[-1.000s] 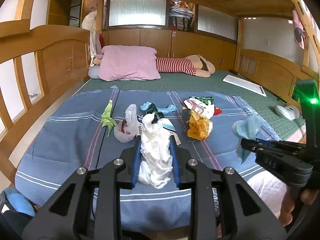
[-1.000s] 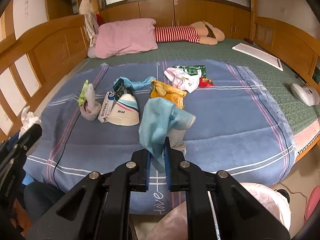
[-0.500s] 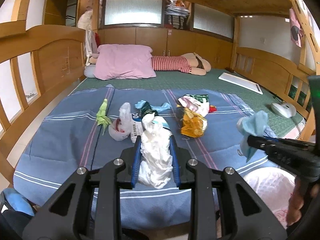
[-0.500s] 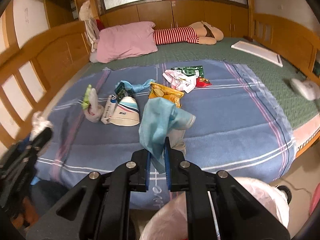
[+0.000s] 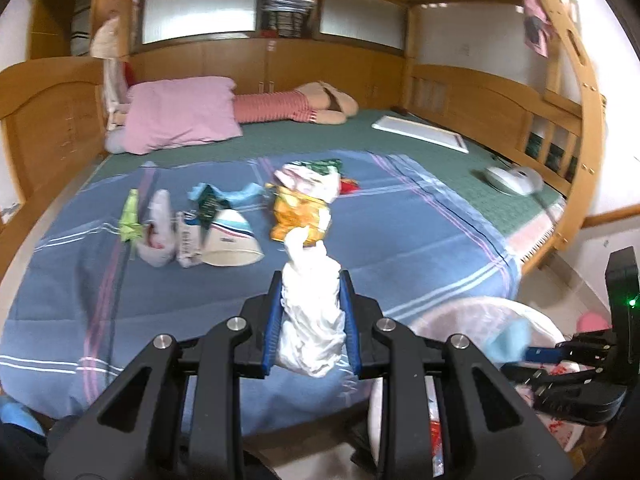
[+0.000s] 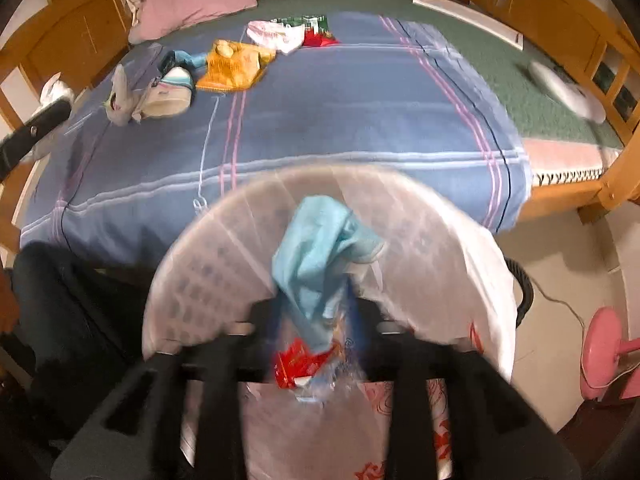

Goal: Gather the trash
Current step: 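Carry the blue mask to the wastebasket and open the right tool, then return the right tool to the bed and close on the green paper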

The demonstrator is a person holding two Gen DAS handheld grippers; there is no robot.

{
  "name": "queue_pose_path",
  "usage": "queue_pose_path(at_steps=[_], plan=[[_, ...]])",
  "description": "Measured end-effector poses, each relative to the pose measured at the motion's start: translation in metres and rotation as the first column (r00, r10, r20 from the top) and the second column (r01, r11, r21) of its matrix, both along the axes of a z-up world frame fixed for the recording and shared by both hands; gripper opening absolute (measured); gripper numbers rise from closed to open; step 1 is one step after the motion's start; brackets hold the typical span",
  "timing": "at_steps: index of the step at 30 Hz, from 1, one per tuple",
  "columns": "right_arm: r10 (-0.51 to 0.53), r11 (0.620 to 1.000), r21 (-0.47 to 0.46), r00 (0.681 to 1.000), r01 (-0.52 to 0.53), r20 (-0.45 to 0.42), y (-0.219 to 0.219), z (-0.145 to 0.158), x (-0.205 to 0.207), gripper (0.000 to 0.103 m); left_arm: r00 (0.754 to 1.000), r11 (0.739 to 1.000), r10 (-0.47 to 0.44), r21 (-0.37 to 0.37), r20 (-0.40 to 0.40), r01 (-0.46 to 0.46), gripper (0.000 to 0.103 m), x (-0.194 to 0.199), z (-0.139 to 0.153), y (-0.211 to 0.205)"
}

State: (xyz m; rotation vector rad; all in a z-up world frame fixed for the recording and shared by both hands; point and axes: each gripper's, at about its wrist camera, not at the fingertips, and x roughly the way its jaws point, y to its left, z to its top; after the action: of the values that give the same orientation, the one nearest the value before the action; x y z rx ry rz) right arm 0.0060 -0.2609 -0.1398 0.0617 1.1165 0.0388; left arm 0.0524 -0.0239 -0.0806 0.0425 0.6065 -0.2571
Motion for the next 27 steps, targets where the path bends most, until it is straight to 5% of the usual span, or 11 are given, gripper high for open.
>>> queue_pose_path(at_steps=[1,2,5,9,11,13,14,17,20,24,27], plan=[[-0.017,1.0,0.012,1.0,0.017,0.023,-0.004,0.004,-0.002,0.074,1.0,1.0,-0.012,0.0,-0.006,0.012,0.028,-0.001,-0.001,-0.004],[-0.05,0.998,0.044,0.997,0.048,0.061,-0.012,0.012,-0.005,0.076,1.0,1.0,-0.027,-0.004,-0.015,0.027,0.028,-0.002,-0.003,-0.007],[-0.166,0.975,0.171,0.978,0.143,0.125,-0.039,0.031,-0.009,0.076,0.99,0.992,-0.116,-0.056,-0.085,0.112,0.028,-0.003,-0.014,-0.02],[-0.365,0.905,0.302,0.913,0.301,0.184,-0.079,0.05,-0.014,0.077,0.952,0.959,-0.281,-0.086,-0.123,0.271,0.03,-0.015,-0.03,-0.047],[-0.412,0.879,0.336,0.892,0.338,0.183,-0.091,0.049,-0.014,0.077,0.9,0.912,-0.41,-0.085,-0.15,0.401,0.043,-0.027,-0.04,-0.07],[-0.44,0.859,0.362,0.883,0.361,0.163,-0.099,0.046,-0.015,0.077,0.863,0.881,-0.473,-0.071,-0.175,0.468,0.084,-0.034,-0.049,-0.084],[-0.454,0.848,0.376,0.878,0.374,0.15,-0.103,0.043,-0.016,0.077,0.864,0.879,-0.474,-0.041,-0.17,0.475,0.088,-0.038,-0.052,-0.089],[-0.471,0.836,0.379,0.873,0.397,0.126,-0.105,0.036,-0.017,0.077,0.885,0.891,-0.438,0.056,-0.157,0.451,0.091,-0.038,-0.059,-0.09],[-0.469,0.834,0.38,0.877,0.401,0.102,-0.103,0.029,-0.013,0.077,0.928,0.935,-0.34,0.046,-0.152,0.351,0.094,-0.02,-0.059,-0.07],[-0.434,0.854,0.358,0.897,0.378,0.088,-0.091,0.023,-0.002,0.077,0.978,0.994,-0.098,0.02,-0.184,0.103,0.094,0.018,-0.062,-0.011],[-0.406,0.866,0.352,0.911,0.356,0.077,-0.08,0.019,0.006,0.077,0.983,0.996,0.062,0.068,-0.175,-0.05,0.094,0.034,-0.063,0.025]])
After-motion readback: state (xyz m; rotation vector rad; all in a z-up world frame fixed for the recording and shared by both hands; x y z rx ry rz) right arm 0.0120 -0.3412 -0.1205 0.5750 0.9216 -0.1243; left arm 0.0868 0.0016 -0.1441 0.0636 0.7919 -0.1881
